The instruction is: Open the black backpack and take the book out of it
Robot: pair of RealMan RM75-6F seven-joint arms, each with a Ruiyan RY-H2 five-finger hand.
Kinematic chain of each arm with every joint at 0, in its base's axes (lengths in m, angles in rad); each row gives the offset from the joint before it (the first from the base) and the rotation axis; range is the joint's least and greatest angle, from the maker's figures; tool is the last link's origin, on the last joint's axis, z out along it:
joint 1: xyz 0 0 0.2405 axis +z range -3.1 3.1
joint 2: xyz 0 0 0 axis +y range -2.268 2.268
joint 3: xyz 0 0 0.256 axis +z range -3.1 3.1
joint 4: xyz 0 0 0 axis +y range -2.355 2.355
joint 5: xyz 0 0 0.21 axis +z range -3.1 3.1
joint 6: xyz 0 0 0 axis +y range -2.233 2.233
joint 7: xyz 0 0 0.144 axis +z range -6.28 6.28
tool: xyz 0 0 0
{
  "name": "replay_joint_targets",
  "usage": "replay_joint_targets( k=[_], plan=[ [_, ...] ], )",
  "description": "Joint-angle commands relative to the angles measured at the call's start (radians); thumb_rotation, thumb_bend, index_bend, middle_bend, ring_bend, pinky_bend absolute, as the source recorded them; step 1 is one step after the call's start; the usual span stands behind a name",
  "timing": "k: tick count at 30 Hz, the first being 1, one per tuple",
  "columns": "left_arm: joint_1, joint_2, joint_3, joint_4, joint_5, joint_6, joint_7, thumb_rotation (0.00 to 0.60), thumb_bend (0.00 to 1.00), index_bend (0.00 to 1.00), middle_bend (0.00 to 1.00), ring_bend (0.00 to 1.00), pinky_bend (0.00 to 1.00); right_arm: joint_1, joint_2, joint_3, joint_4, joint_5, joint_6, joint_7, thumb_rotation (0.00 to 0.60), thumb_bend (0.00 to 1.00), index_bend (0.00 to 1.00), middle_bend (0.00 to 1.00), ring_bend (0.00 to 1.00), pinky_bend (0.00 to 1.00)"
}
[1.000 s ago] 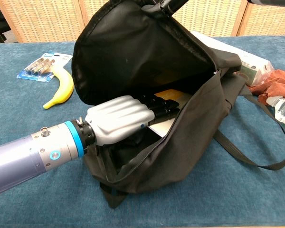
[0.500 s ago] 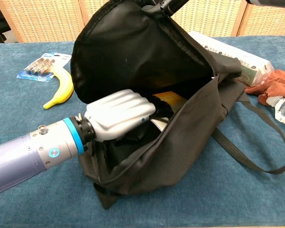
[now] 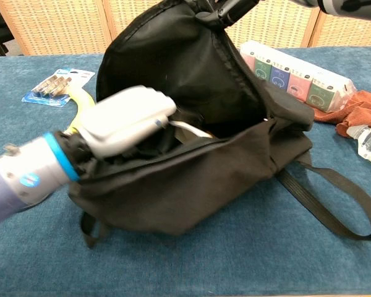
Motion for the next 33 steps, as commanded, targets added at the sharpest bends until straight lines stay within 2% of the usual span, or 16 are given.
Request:
replay_joint_targets(
  k=[1,8,12,16,21,26,29,33],
  plan=[
    [0.029,0.108,0.019,-0.104,0.028,0.075,-0.071,0.600,0.95,0.79,0.58,0.47,0.53,-0.002,-0.004,0.001,0.019,0.005,0.000,0.008,0.600,0.64,0.64,0.65,0.39,0.18],
    [0.073,0.338,0.055,-0.323,0.044,0.170,-0.254,0.600,0.95,0.79,0.58,0.47,0.53,-0.012,-0.010,-0.015,0.073,0.010,-0.012,0.022,0.600,0.64,0.64,0.65,0.39,0.18],
    [0.085,0.423,0.062,-0.380,0.054,0.199,-0.309,0.600,0.95,0.79,0.58,0.47,0.53,-0.030,-0.015,-0.037,0.097,-0.011,-0.028,0.053,0.600,0.64,0.64,0.65,0.39,0.18],
    [0.086,0.436,0.061,-0.382,0.040,0.173,-0.315,0.600,0.95,0.79,0.58,0.47,0.53,-0.053,-0.024,-0.062,0.117,-0.047,-0.045,0.093,0.600,0.64,0.64,0.65,0.39,0.18],
    [0.079,0.394,0.047,-0.355,0.018,0.132,-0.311,0.600,0.95,0.79,0.58,0.47,0.53,-0.075,-0.024,-0.078,0.132,-0.086,-0.051,0.123,0.600,0.64,0.64,0.65,0.39,0.18],
    [0.082,0.378,0.027,-0.342,0.012,0.138,-0.313,0.600,0.95,0.79,0.58,0.47,0.53,-0.090,-0.016,-0.082,0.147,-0.099,-0.058,0.142,0.600,0.64,0.64,0.65,0.39,0.18],
    [0.090,0.400,0.021,-0.359,0.006,0.155,-0.347,0.600,0.95,0.79,0.58,0.47,0.53,-0.101,-0.012,-0.089,0.160,-0.104,-0.067,0.156,0.600,0.64,0.64,0.65,0.39,0.18],
    [0.097,0.503,0.032,-0.457,-0.019,0.153,-0.502,0.600,0.95,0.80,0.58,0.47,0.53,-0.115,-0.011,-0.100,0.182,-0.114,-0.080,0.176,0.600,0.64,0.64,0.65,0.39,0.18]
  ],
)
